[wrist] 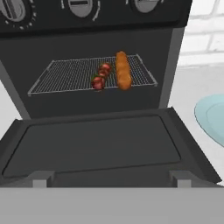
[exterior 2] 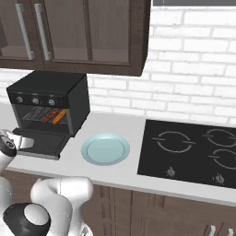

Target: Pick up the kebab skewer and baguette bread, and place them inside the toaster oven. Close the toaster oven door and start by setting the timer.

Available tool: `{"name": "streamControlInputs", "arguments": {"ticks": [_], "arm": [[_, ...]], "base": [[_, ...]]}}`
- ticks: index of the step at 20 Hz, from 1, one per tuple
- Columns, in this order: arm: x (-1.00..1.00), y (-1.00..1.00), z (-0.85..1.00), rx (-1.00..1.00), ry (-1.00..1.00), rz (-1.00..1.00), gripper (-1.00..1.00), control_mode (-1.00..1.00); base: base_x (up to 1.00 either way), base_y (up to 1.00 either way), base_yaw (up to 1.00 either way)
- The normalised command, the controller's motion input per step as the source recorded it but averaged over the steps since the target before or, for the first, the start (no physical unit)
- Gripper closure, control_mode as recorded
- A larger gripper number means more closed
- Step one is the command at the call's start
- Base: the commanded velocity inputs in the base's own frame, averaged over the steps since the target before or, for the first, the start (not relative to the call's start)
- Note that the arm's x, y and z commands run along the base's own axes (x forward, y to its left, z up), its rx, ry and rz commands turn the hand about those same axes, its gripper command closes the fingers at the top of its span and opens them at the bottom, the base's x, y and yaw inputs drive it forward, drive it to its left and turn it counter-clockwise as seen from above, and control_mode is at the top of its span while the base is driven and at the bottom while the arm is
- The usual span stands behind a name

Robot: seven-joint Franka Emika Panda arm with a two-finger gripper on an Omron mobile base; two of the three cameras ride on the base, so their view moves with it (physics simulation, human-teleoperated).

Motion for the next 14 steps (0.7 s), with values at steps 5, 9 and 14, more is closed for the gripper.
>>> {"name": "streamControlInputs", "arguments": {"ticks": [5,9,14], "arm": [[-0.36,-0.01,-0.25,0.00,0.00,0.00,-1.00,-1.00],[-0.03,0.00,-0.08,0.00,0.00,0.00,-1.00,-1.00],[0.00,0.00,-0.06,0.00,0.00,0.00,-1.00,-1.00]], "base": [[0.00,0.00,0.00],[0.00,0.00,0.00],[0.00,0.00,0.00]]}}
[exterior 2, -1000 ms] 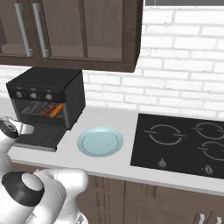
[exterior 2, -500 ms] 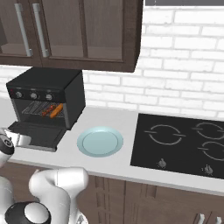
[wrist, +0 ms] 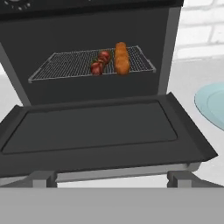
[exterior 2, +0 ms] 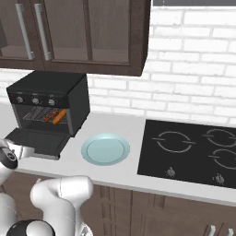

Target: Pick up the kebab skewer and baguette bread, and place them inside the toaster oven. Close the toaster oven door and start by setting the timer.

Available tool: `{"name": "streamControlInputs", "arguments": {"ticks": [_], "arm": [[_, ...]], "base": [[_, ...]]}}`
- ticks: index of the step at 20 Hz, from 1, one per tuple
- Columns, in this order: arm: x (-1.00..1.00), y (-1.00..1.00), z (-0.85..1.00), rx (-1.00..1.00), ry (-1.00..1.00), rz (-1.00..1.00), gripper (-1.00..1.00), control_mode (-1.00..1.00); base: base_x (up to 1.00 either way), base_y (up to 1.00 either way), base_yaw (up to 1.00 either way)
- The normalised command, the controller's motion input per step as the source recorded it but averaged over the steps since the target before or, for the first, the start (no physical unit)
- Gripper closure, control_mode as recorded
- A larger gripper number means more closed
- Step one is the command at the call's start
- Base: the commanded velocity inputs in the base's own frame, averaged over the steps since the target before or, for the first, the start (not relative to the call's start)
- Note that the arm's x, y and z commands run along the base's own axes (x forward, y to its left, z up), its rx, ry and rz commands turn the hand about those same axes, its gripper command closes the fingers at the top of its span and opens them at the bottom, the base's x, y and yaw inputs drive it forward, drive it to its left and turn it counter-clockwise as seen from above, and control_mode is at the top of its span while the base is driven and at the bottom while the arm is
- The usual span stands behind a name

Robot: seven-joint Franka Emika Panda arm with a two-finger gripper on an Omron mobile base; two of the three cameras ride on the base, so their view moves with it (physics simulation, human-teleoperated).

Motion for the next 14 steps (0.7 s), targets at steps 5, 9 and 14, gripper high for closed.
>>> {"name": "streamControlInputs", "arguments": {"ticks": [5,9,14], "arm": [[0.03,0.12,-0.12,0.00,0.01,0.00,-1.00,-1.00],[0.00,0.13,-0.21,0.00,0.00,0.00,-1.00,-1.00],[0.00,0.08,-0.24,0.00,0.02,0.00,-1.00,-1.00]], "base": [[0.00,0.00,0.00],[0.00,0.00,0.00],[0.00,0.00,0.00]]}}
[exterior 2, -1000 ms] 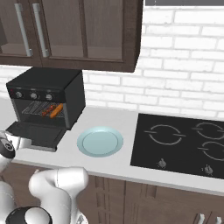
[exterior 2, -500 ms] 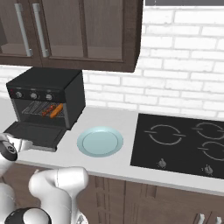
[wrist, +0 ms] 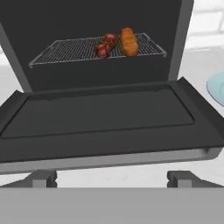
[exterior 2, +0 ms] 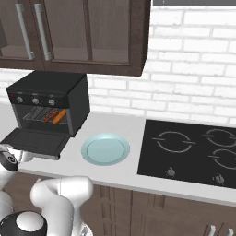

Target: Pick up the kebab skewer and baguette bread, and place them inside the toaster oven. Close the toaster oven door and start by setting the timer.

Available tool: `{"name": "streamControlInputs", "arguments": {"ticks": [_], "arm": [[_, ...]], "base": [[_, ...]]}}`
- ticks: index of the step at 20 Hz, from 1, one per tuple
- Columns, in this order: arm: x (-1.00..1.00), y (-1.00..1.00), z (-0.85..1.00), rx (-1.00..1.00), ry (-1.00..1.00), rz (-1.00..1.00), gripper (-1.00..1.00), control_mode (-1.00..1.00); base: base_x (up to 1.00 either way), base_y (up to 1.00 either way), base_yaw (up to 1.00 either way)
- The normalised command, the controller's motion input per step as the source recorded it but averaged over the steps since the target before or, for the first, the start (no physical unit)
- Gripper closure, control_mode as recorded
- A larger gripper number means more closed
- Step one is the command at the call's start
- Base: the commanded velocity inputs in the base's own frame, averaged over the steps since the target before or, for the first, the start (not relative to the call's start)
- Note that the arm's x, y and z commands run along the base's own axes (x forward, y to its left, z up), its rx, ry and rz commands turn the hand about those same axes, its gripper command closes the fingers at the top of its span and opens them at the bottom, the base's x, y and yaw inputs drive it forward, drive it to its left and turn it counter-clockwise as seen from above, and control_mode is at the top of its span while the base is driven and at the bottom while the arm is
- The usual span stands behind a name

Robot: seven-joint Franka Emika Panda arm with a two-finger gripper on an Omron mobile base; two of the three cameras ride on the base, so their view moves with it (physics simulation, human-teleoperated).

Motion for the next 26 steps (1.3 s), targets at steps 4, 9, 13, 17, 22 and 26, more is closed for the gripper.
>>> {"name": "streamControlInputs", "arguments": {"ticks": [4,9,13,17,22,26], "arm": [[0.00,0.08,-0.20,0.00,0.04,0.01,-1.00,-1.00],[0.00,0.01,-0.36,0.00,0.03,0.03,-1.00,-1.00],[0.02,0.00,-0.44,0.00,0.00,0.04,-1.00,-1.00],[0.15,0.01,-0.30,0.00,0.00,0.00,-1.00,-1.00],[0.29,0.00,-0.15,0.00,0.00,0.00,-1.00,-1.00],[0.23,0.00,-0.05,0.00,0.00,0.00,-1.00,-1.00]], "base": [[0.00,0.00,0.00],[0.00,0.00,0.00],[0.00,0.00,0.00],[0.00,0.00,0.00],[0.00,0.00,0.00],[0.00,0.00,0.00]]}}
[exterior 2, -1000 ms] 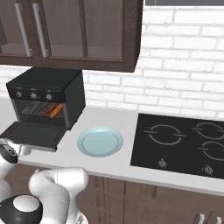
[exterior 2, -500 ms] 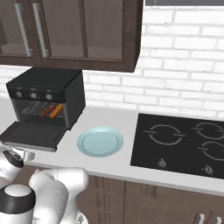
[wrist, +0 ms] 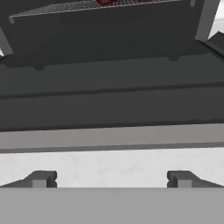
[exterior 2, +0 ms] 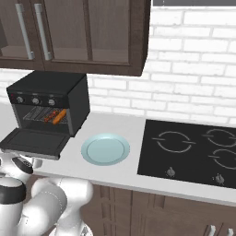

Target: Pick up the kebab skewer and baguette bread, and place them inside the toaster oven. Close the toaster oven door and start by setting the timer.

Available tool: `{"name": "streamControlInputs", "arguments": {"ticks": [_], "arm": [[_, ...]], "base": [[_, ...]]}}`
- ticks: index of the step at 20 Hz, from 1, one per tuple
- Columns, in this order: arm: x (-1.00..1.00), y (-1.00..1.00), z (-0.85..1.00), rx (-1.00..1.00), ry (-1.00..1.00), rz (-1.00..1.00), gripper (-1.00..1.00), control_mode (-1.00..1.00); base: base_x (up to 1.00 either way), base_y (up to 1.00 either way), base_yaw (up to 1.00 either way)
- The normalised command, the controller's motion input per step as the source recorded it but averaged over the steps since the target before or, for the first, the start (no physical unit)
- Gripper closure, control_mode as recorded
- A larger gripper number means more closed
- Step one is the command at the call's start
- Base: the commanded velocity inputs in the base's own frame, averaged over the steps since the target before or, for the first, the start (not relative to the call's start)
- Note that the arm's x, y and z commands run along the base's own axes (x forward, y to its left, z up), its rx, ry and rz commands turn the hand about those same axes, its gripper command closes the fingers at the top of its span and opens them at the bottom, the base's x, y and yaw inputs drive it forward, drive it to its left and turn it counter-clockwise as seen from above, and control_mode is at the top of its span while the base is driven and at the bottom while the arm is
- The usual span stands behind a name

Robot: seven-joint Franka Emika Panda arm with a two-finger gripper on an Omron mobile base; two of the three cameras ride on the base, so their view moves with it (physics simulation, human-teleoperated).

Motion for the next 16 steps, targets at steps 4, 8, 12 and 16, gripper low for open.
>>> {"name": "streamControlInputs", "arguments": {"ticks": [4,8,12,16], "arm": [[0.15,0.00,-0.11,0.00,0.01,0.00,-1.00,-1.00],[0.18,0.00,-0.15,0.00,0.00,0.00,-1.00,-1.00],[0.07,0.00,-0.15,0.00,0.00,0.00,-1.00,-1.00],[0.00,0.00,-0.20,0.00,0.02,0.00,-1.00,-1.00]], "base": [[0.00,0.00,0.00],[0.00,0.00,0.00],[0.00,0.00,0.00],[0.00,0.00,0.00]]}}
